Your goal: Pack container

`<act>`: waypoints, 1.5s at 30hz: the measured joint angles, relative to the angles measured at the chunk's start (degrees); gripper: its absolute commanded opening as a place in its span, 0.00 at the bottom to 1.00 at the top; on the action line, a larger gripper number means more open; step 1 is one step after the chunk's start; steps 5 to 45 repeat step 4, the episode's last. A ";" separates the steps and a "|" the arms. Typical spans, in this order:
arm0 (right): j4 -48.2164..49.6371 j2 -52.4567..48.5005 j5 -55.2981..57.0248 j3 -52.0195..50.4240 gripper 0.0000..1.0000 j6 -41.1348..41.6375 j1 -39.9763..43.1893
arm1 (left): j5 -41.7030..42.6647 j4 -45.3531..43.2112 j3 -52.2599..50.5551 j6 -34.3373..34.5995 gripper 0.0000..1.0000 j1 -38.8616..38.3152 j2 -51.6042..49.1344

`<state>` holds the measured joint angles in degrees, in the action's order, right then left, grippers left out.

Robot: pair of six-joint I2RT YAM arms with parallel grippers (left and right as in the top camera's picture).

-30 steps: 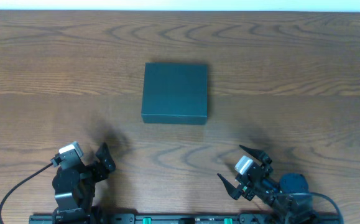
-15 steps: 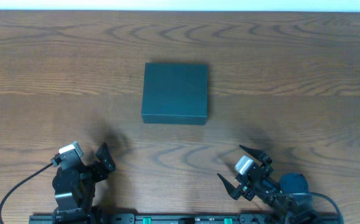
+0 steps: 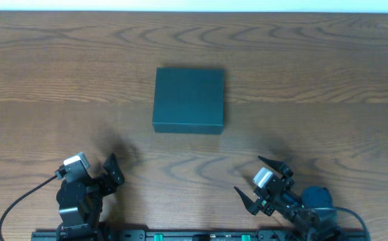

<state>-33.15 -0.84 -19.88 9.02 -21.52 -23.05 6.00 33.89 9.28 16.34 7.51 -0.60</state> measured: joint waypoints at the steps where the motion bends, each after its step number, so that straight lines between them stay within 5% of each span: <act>1: 0.00 0.00 0.00 0.00 0.99 -0.02 0.00 | 0.00 0.00 0.00 0.00 0.95 0.00 0.00; 45: 0.00 0.00 0.00 0.00 0.99 0.00 0.00 | 0.00 0.00 0.00 0.00 0.95 0.00 0.00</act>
